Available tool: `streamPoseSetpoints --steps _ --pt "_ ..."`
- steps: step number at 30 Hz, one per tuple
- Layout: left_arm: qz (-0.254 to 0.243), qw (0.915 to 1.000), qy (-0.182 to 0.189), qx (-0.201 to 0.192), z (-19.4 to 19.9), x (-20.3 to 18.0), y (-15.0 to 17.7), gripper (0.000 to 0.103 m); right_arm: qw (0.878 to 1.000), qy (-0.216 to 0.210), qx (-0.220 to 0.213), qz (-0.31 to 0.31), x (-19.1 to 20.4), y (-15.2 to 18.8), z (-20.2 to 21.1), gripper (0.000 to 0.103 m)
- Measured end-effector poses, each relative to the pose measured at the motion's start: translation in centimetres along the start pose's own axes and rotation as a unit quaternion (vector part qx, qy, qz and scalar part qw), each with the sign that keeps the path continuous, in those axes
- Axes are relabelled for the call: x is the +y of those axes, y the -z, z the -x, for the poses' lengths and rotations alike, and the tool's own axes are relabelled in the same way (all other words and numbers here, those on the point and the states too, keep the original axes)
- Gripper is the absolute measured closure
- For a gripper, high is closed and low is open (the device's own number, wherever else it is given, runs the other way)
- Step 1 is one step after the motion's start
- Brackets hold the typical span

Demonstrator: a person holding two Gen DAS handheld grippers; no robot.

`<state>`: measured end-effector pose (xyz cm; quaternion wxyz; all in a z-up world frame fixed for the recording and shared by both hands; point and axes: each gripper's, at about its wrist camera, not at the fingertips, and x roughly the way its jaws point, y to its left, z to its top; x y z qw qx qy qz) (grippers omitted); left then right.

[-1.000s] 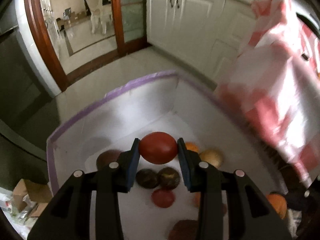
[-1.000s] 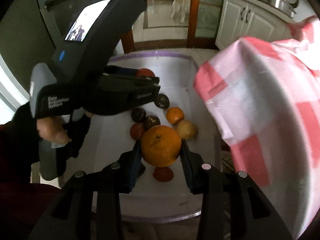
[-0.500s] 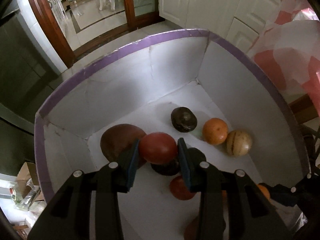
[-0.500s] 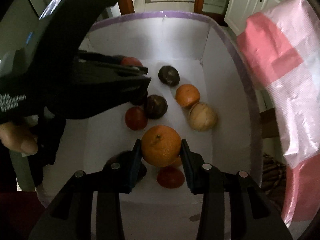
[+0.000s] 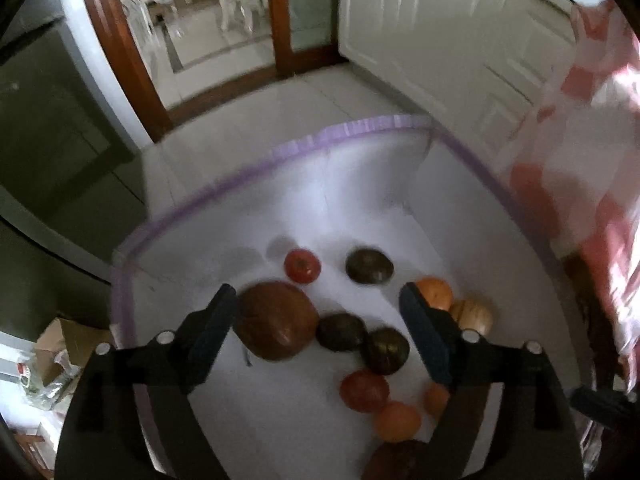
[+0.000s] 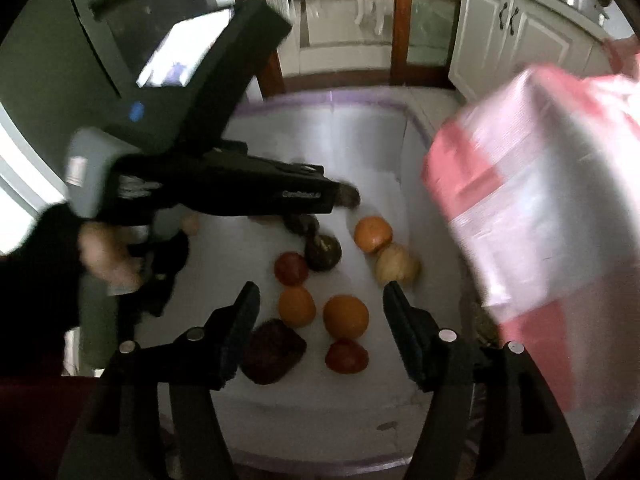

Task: Organize fruits
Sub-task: 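Move both open tools back over the fruits on the table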

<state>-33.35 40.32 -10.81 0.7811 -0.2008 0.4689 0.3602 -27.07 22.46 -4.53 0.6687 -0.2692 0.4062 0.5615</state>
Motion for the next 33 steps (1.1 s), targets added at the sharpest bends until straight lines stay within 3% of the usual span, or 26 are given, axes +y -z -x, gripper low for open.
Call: streamPoseSetpoints --steps 5,8,11,14,18,23,26,29,33 --pt "-0.013 0.9968 -0.017 -0.077 4.5 -1.9 -2.2 0.010 0.995 -0.018 -0.096 -0.035 -2.3 -0.8 7.5 0.032" --pt "-0.034 0.9898 0.007 -0.138 8.7 -5.0 -3.4 0.009 0.984 0.027 -0.170 -0.048 -5.0 0.1 13.4 0.026" --pt "-0.060 0.9740 0.056 -0.211 13.9 -9.7 -4.4 0.006 0.969 0.091 -0.220 -0.071 -8.1 2.3 18.1 0.022" --pt "-0.087 0.9588 0.118 -0.243 17.5 -14.9 -5.0 0.002 0.953 0.132 -0.245 -0.122 -12.1 5.1 21.4 0.020" --pt "-0.136 0.9428 0.203 -0.227 19.7 -23.5 -5.8 0.002 0.919 0.198 -0.260 -0.219 -18.8 9.9 24.7 0.019" --pt "-0.177 0.9301 0.255 -0.196 19.6 -37.1 -6.9 0.002 0.882 0.244 -0.259 -0.308 -26.6 14.5 27.0 0.019" --pt "-0.193 0.9281 0.269 -0.170 18.1 -44.5 -7.6 0.002 0.858 0.279 -0.245 -0.355 -31.7 16.7 27.6 0.019" --pt "-0.186 0.9323 0.273 -0.148 15.2 -51.7 -8.8 0.002 0.841 0.287 -0.230 -0.397 -35.3 19.1 27.7 0.019" --pt "-0.136 0.9354 0.298 -0.133 12.4 -55.9 -11.6 0.002 0.825 0.298 -0.218 -0.429 -39.4 20.5 27.6 0.019"
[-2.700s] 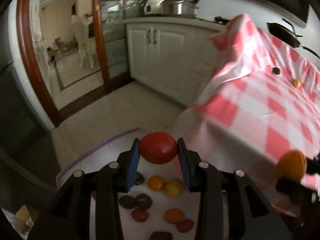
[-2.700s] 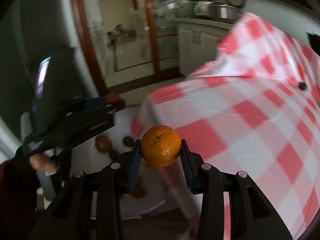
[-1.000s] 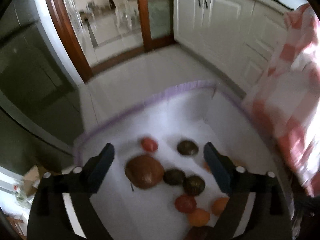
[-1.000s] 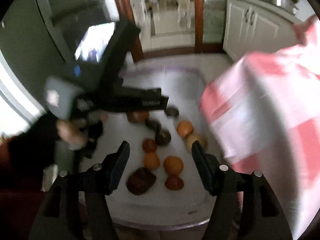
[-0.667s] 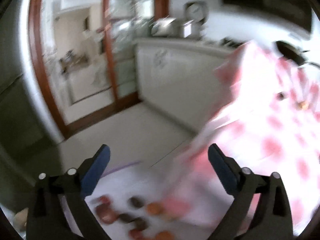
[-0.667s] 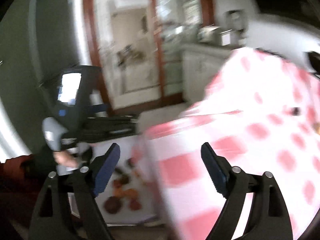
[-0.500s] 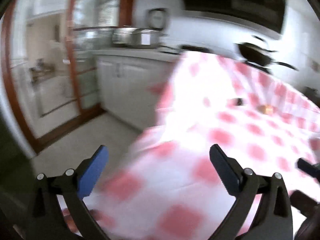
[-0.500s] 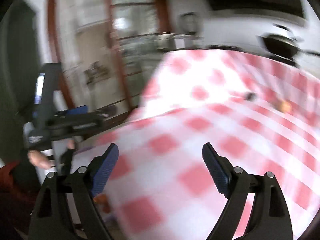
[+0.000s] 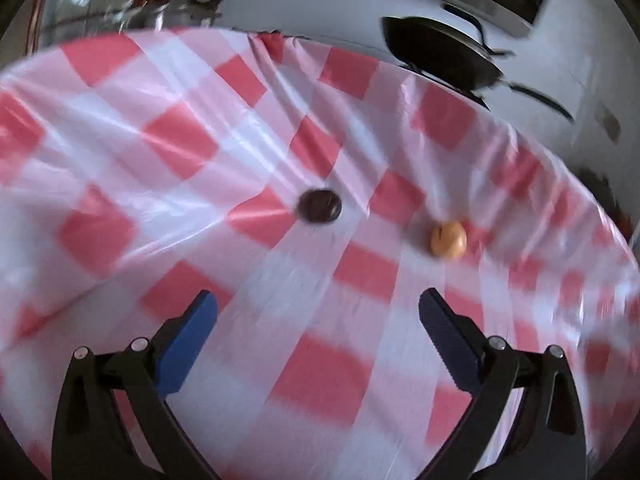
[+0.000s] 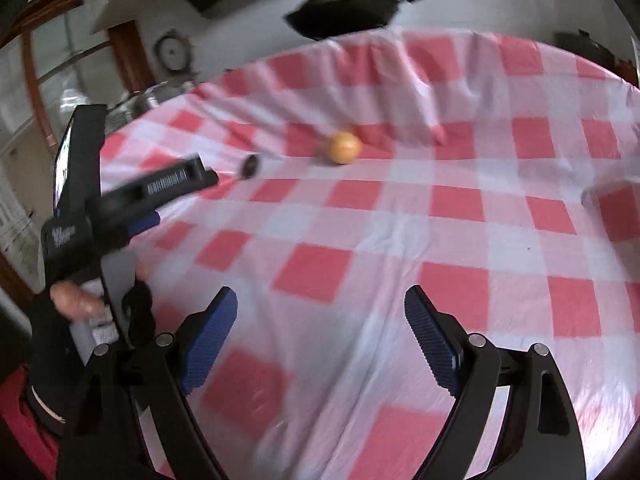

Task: Organize fruits
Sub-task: 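Move both open tools back over the fruits on the table, then grasp a yellow pear with the right tool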

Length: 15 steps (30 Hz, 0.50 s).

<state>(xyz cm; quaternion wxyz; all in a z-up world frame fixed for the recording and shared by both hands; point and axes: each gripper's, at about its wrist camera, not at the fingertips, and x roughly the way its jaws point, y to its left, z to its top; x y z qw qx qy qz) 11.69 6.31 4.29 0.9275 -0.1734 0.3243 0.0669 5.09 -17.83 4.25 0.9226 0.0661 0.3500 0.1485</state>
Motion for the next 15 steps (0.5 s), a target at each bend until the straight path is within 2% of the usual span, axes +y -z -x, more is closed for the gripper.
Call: streamPoseSetpoints --steps 3,6,9,11,15 --pt "0.065 0.9973 0.033 -0.012 -2.0 0.9 -1.2 0.002 1.000 0.009 0.000 -0.010 -0.5 -1.8 -2.3 0.019" --pt "0.082 0.9947 0.057 -0.027 -2.7 2.0 -1.6 0.002 1.000 0.018 -0.003 -0.015 -0.6 -4.3 -5.2 0.019" --pt "0.102 0.9925 0.060 -0.031 -2.2 3.7 -1.5 0.002 0.999 0.020 0.008 -0.037 -0.5 -6.8 -8.9 0.019" --pt "0.112 0.9918 0.042 -0.045 -1.7 4.6 -1.4 0.002 0.998 0.020 0.017 -0.049 -0.1 -8.5 -11.3 0.019" --pt "0.122 0.9905 0.039 -0.051 -1.6 5.1 -1.7 0.002 0.998 0.042 0.024 -0.047 1.2 -11.7 -15.7 0.020"
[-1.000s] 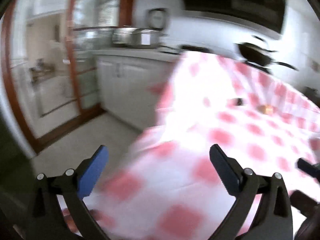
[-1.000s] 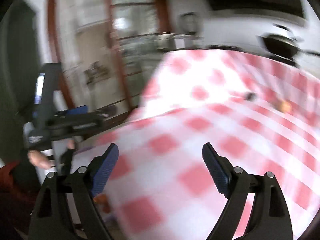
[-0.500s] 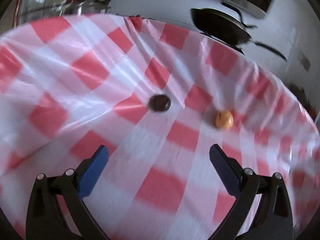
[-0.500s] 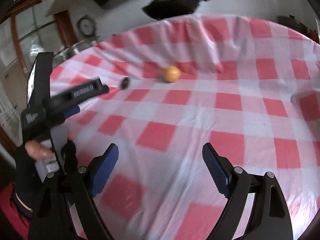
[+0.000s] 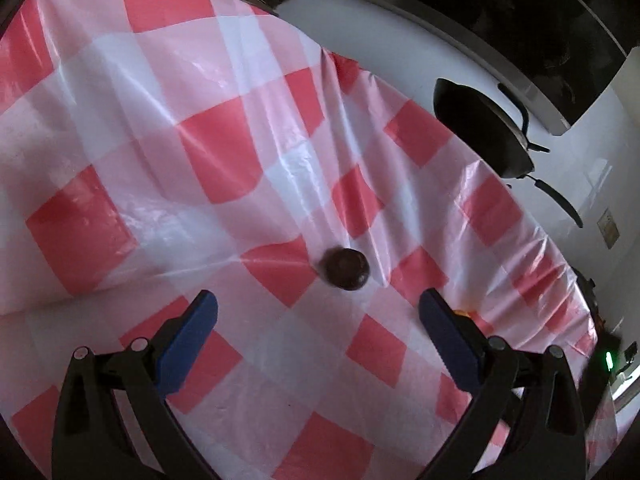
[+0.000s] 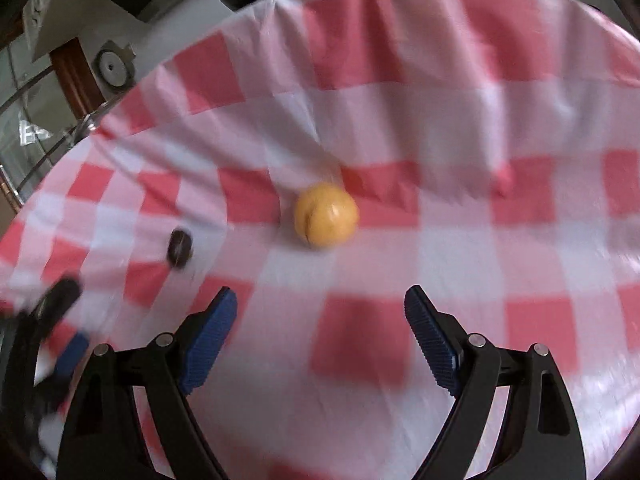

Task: Organize fruits
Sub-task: 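Grasp a yellow pear with the right tool, then grasp a dark passion fruit with the left tool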

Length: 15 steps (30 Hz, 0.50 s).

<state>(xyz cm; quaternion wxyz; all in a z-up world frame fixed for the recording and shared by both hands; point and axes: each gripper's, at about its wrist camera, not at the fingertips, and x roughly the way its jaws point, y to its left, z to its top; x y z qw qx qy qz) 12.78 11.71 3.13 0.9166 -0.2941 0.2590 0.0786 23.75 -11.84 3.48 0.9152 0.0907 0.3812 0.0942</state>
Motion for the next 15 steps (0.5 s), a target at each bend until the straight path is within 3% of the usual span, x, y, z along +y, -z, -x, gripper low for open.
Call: streamPoseSetpoints --steps 7,9,10,11,15 --pt "0.004 0.9999 -0.011 0.013 -0.4 0.5 -0.1 0.002 0.998 0.062 0.029 -0.004 1.4 -3.3 -4.8 0.029" --pt "-0.013 0.9997 -0.010 0.016 -0.4 0.1 0.0 0.002 0.995 0.090 0.037 0.010 1.8 -3.4 -5.4 0.036" --pt "-0.019 0.9996 -0.010 0.016 -0.4 -0.1 0.1 0.002 0.994 0.103 0.039 0.017 1.8 -3.4 -5.5 0.046" --pt "-0.026 0.9995 -0.009 0.017 -0.4 -0.2 0.1 0.002 0.994 0.104 0.036 0.020 1.6 -3.3 -5.2 0.058" --pt "-0.041 0.9988 -0.004 0.025 -0.5 -0.5 0.3 0.002 0.997 0.074 0.019 -0.015 -0.4 -1.7 -2.4 0.059"
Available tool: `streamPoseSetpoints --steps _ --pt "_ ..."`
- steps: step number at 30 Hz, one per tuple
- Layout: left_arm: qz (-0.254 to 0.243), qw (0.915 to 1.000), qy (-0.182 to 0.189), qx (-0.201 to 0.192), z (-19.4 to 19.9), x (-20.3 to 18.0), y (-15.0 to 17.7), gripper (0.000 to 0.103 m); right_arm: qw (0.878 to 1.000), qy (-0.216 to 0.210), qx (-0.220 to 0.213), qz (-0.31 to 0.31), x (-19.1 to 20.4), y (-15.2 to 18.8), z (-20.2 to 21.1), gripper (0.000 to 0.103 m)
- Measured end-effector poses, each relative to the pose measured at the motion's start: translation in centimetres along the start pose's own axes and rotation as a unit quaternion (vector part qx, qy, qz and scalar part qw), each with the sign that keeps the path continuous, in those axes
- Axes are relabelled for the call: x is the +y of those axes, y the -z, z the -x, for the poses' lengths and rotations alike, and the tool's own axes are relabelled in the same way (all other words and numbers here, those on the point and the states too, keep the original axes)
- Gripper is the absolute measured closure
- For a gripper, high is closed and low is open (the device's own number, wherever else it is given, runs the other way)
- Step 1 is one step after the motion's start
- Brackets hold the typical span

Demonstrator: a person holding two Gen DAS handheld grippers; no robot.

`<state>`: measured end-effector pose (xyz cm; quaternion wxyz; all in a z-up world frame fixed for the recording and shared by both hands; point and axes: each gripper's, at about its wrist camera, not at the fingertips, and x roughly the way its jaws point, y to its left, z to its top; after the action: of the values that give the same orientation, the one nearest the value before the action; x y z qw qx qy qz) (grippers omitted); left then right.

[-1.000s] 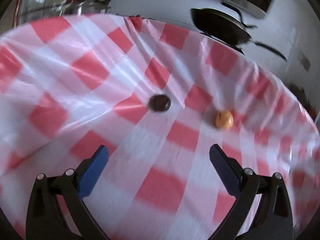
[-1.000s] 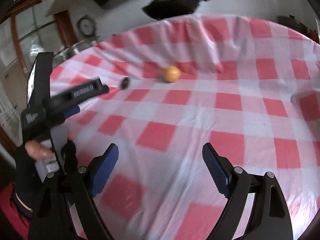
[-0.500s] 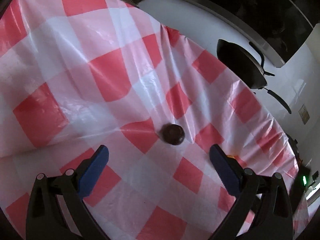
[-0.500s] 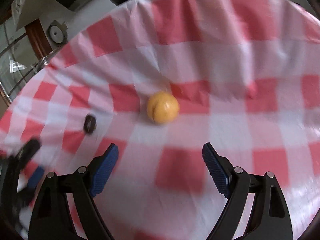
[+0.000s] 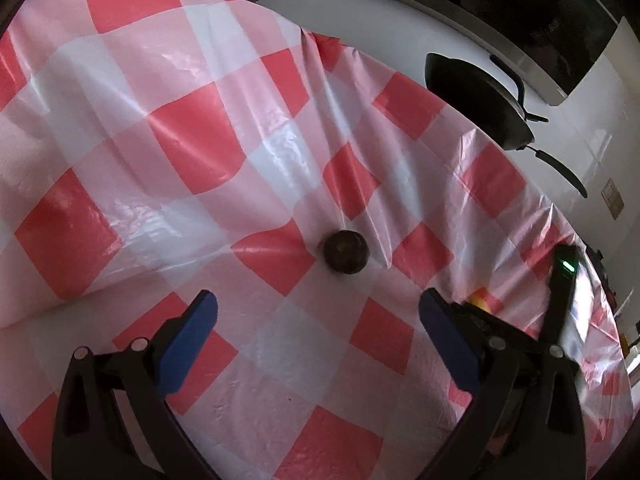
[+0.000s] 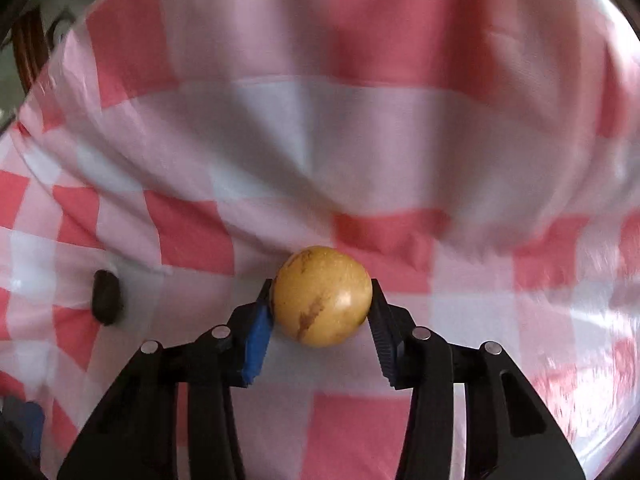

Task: Organize fruits
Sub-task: 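Grasp a dark passion fruit with the left tool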

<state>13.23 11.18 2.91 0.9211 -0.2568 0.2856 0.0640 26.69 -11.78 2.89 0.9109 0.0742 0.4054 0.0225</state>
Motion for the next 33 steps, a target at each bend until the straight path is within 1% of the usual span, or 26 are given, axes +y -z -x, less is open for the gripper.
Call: streamPoseSetpoints --steps 3,4,6,8,9,11,13,14,16,17,19,20,24,25,26,27,28,29,31,32,33 --pt "-0.002 0.9999 0.004 0.009 -0.3 0.0 0.0 0.002 0.999 -0.027 -0.033 -0.029 -2.5 2.2 3.0 0.059" --pt "-0.004 0.9999 0.004 0.010 -0.4 -0.1 0.0 0.002 0.997 -0.045 -0.047 -0.050 -3.8 2.9 4.0 0.059" --pt "-0.012 0.9999 0.005 0.009 -0.2 -0.3 0.2 0.002 0.991 -0.063 -0.072 -0.091 -6.0 3.7 5.4 0.059" --pt "-0.022 0.9996 0.009 0.014 -0.4 -0.7 0.3 0.002 0.987 -0.060 -0.088 -0.119 -7.6 3.9 6.0 0.058" --pt "-0.029 0.9994 0.009 0.016 -0.5 -1.0 0.3 0.002 0.983 -0.063 -0.097 -0.141 -8.7 4.1 6.1 0.058" --pt "-0.046 0.9989 0.001 0.012 -0.5 -1.6 0.4 0.002 0.979 -0.069 -0.095 -0.164 -9.7 4.0 5.7 0.058" --pt "-0.056 0.9984 0.006 0.010 -1.0 -2.5 0.3 0.002 0.977 -0.068 -0.102 -0.173 -10.0 3.9 5.8 0.058" --pt "-0.064 0.9978 0.002 0.012 -1.5 -3.0 0.1 0.003 0.978 -0.071 -0.103 -0.170 -10.0 3.7 5.6 0.058" --pt "-0.088 0.9959 -0.020 0.014 -3.0 -4.2 -0.5 0.011 0.978 -0.076 -0.100 -0.169 -9.8 3.7 5.3 0.058" --pt "-0.097 0.9948 -0.026 0.020 -3.9 -4.7 -0.8 0.014 0.977 -0.077 -0.100 -0.171 -9.8 3.8 5.3 0.058" --pt "-0.122 0.9903 -0.052 0.042 -6.1 -5.8 -1.5 0.023 0.977 -0.081 -0.100 -0.170 -10.0 4.1 5.7 0.058" --pt "-0.129 0.9882 -0.063 0.053 -7.2 -6.0 -1.9 0.025 0.977 -0.081 -0.099 -0.169 -10.0 4.0 5.8 0.058" --pt "-0.135 0.9835 -0.090 0.080 -9.7 -6.0 -3.0 0.027 0.977 -0.084 -0.098 -0.170 -9.9 3.9 5.7 0.058" --pt "-0.138 0.9821 -0.095 0.086 -10.2 -6.0 -3.1 0.034 0.977 -0.084 -0.098 -0.171 -9.8 3.9 5.6 0.058" --pt "-0.142 0.9804 -0.098 0.095 -10.7 -6.0 -3.3 0.038 0.977 -0.085 -0.098 -0.170 -9.8 3.9 5.6 0.058" --pt "-0.150 0.9776 -0.099 0.109 -11.4 -6.1 -3.3 0.044 0.977 -0.085 -0.097 -0.169 -9.5 3.8 5.4 0.058" --pt "-0.156 0.9758 -0.102 0.114 -11.8 -6.2 -3.2 0.051 0.977 -0.086 -0.097 -0.168 -9.4 3.8 5.3 0.058" --pt "-0.167 0.9729 -0.108 0.118 -12.0 -6.5 -3.1 0.052 0.977 -0.086 -0.096 -0.168 -9.4 3.7 5.3 0.058" --pt "-0.181 0.9705 -0.104 0.121 -12.1 -7.1 -2.9 0.065 0.977 -0.086 -0.096 -0.169 -9.6 3.8 5.5 0.058" --pt "-0.184 0.9700 -0.102 0.121 -12.1 -7.2 -2.8 0.065 0.977 -0.085 -0.097 -0.169 -9.6 3.8 5.5 0.058" --pt "-0.181 0.9720 -0.095 0.116 -11.8 -7.1 -2.8 0.065 0.977 -0.086 -0.097 -0.169 -9.5 3.8 5.5 0.058"
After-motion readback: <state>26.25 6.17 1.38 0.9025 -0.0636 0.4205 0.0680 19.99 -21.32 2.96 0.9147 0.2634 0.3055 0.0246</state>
